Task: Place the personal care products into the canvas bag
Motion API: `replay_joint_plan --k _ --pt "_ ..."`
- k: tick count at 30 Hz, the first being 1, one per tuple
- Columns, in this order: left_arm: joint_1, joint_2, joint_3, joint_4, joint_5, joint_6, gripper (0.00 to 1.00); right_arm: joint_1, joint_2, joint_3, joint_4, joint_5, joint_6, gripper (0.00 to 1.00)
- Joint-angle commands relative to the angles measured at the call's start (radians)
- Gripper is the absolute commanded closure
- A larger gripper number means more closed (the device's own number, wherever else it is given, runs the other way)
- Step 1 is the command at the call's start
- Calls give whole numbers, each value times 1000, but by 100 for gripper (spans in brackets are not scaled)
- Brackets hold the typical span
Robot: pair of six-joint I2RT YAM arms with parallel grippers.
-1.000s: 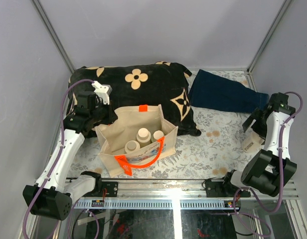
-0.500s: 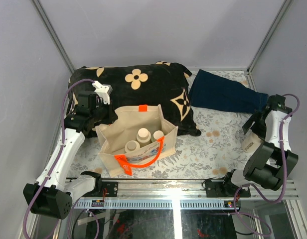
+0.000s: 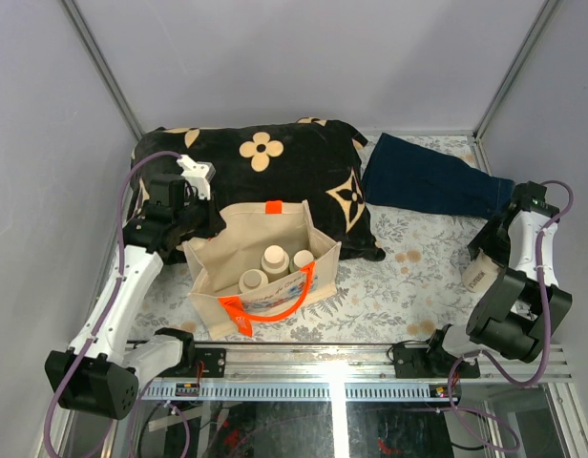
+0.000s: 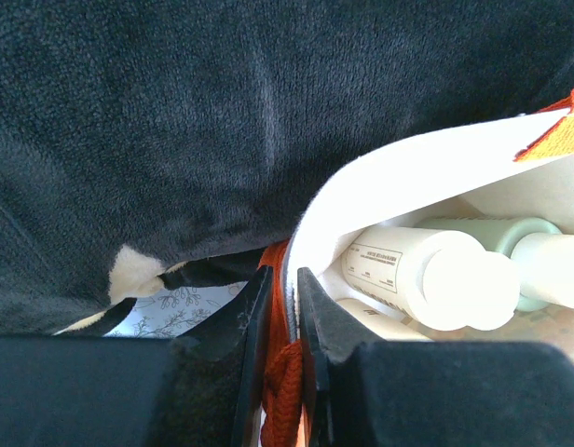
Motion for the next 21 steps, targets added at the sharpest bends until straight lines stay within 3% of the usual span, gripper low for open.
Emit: replay_joint_plan --k 1,4,9,15,21 --pt "4 22 -4 23 17 9 86 0 11 23 22 -14 -4 98" --pt "2 28 -1 23 22 9 87 1 4 52 -1 -7 -19 100" --pt "3 38 -1 25 29 9 87 16 -60 146 -17 -123 -49 100" --pt "3 43 3 38 40 6 87 174 -109 380 -87 -180 -68 100" --pt "4 48 -1 45 39 7 87 330 -113 646 -151 -402 -67 100"
